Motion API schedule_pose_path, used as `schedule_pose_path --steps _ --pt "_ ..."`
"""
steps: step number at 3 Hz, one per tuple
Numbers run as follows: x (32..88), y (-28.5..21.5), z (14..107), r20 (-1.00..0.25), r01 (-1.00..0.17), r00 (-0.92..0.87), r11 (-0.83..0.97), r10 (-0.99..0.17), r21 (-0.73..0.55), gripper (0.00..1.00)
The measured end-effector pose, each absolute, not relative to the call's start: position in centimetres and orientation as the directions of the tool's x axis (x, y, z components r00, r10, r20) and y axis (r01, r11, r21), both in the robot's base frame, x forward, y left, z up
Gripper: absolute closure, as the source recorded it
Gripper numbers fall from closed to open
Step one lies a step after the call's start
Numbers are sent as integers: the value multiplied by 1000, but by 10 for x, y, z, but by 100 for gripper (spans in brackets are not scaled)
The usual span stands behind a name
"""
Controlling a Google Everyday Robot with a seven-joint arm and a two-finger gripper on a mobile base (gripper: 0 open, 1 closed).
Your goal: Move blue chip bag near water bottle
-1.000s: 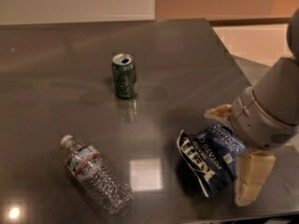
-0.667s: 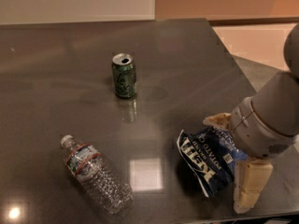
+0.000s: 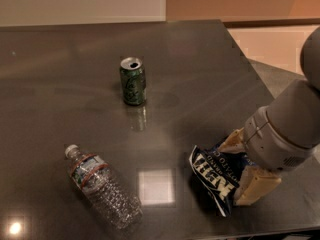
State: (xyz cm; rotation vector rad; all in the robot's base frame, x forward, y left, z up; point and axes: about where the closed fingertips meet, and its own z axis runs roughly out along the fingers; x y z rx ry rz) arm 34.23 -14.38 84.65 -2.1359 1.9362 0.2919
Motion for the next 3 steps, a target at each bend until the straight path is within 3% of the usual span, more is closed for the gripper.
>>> schedule_pose_path --steps 2,3 --pt "365 -132 865 -314 -998 60 -58 -948 -17 86" --pt "377 -114 882 -349 -997 73 -70 -934 -23 100"
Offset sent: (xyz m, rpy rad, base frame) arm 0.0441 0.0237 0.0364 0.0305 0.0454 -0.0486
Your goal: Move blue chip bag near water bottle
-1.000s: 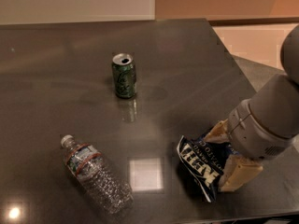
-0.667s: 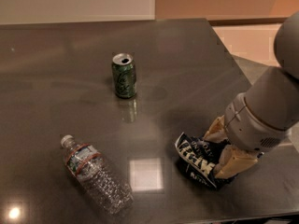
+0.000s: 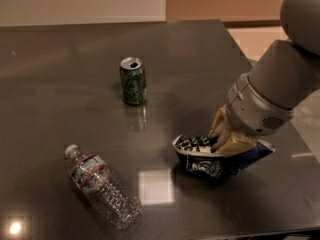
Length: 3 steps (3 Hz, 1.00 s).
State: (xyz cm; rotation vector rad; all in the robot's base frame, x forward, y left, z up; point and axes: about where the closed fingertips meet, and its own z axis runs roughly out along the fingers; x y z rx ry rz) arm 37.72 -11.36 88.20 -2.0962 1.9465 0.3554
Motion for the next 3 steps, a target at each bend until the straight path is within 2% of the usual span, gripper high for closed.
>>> schedule_pose_path --steps 2,3 --pt "372 -59 898 -432 -990 135 -142 -892 -17 100" --pt "368 -37 897 -456 -986 149 -164 -878 -7 82"
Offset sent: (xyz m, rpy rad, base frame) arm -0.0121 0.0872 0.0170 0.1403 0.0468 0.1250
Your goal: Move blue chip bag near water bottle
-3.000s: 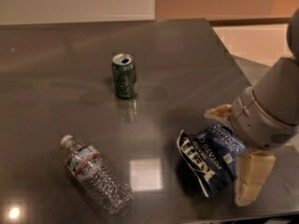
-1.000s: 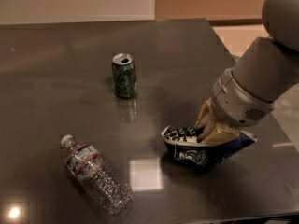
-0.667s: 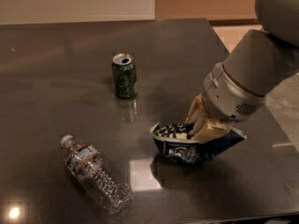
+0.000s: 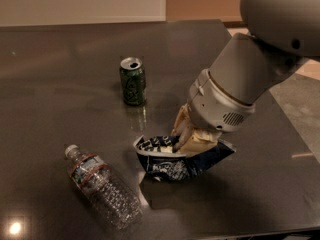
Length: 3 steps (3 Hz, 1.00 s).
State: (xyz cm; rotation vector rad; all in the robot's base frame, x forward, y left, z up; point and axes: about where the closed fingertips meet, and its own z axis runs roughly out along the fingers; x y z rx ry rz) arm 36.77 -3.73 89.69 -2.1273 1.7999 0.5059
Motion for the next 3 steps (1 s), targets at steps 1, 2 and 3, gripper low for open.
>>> schedule_pose_path --steps 1,2,3 --pt "368 -24 894 -470 -986 149 -167 -870 -3 58" --pt "371 -21 888 -477 -989 132 -148 -869 -4 35" --pt "378 -23 879 -478 -993 111 -121 -871 -10 12"
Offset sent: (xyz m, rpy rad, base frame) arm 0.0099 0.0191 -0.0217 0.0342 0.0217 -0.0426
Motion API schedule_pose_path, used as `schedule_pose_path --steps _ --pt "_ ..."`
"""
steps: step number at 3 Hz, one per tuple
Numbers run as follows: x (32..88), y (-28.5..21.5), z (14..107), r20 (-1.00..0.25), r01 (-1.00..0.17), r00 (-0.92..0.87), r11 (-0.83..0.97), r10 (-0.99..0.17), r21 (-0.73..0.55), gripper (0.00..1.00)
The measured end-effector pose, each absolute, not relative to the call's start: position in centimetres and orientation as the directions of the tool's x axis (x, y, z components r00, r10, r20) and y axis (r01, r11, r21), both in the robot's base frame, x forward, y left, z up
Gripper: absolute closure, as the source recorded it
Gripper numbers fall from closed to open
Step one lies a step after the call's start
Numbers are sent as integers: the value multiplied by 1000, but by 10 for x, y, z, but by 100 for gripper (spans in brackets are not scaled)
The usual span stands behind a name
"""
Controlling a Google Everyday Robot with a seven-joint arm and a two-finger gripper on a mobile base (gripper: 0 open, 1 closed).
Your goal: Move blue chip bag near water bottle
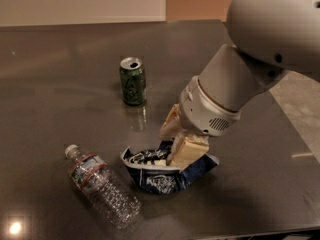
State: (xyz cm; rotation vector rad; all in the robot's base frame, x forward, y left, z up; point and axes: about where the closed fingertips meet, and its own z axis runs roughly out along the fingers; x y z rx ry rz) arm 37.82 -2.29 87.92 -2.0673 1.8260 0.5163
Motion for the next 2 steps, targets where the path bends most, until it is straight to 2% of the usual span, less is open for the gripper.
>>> schedule_pose_path --steps 1,2 --pt "377 -22 881 -477 -992 116 -124 -871 -13 0" --pt "377 -22 881 -477 -992 116 -124 -871 -14 0"
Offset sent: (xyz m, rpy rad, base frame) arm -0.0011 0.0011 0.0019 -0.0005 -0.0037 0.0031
